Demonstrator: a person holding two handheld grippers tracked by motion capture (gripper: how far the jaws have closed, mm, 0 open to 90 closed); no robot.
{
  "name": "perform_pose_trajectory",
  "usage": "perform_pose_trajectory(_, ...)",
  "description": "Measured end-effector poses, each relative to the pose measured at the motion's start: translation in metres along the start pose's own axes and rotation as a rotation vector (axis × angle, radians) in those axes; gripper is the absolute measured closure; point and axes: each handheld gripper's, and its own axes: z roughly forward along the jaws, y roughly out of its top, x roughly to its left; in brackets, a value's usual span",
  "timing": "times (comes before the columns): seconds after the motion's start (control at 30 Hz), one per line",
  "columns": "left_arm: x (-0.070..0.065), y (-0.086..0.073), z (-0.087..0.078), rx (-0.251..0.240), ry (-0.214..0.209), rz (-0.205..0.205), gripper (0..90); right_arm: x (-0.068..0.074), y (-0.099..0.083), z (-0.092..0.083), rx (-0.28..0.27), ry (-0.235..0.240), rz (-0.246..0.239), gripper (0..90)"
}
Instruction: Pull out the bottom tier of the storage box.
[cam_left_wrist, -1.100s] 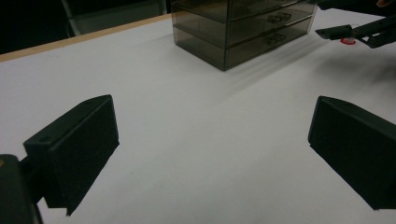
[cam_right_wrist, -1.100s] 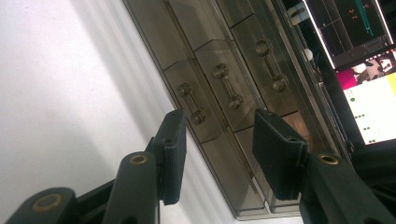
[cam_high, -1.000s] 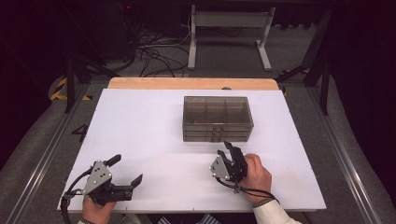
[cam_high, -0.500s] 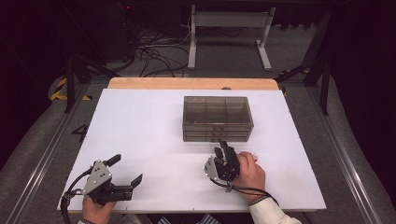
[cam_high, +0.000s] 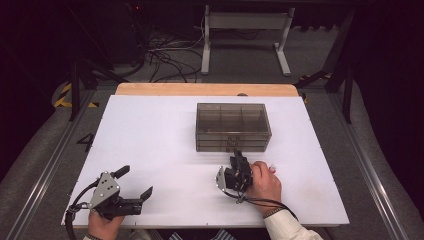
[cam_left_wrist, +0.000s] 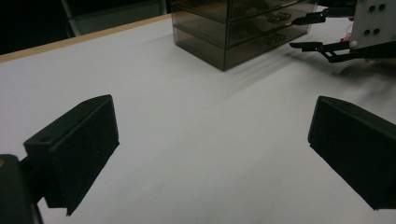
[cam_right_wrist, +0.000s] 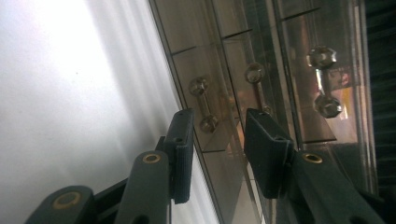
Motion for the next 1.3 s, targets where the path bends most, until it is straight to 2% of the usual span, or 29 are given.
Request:
perform_pose_trajectory(0.17,0.000,0.000,0.000,0.001,-0.001,-0.002,2.5,0.005,0.001,0.008,0.026,-0.019,-0.048,65.8)
perform_pose_trajectory(0.57,0.000,0.000,0.001,0.002,-0.003,-0.006,2.5,0.008,-0.001,0.018,0.061,-0.029,-0.079,70.5)
perform_pose_trajectory(0.9,0.000,0.000,0.001,0.003,-0.003,-0.005,2.5,0.010,0.000,0.025,0.079,-0.053,-0.130,78.3)
perform_pose_trajectory(1.3,-0.001,0.000,0.001,0.002,-0.004,-0.007,2.5,0.010,0.001,0.023,0.082,-0.048,-0.130,79.4)
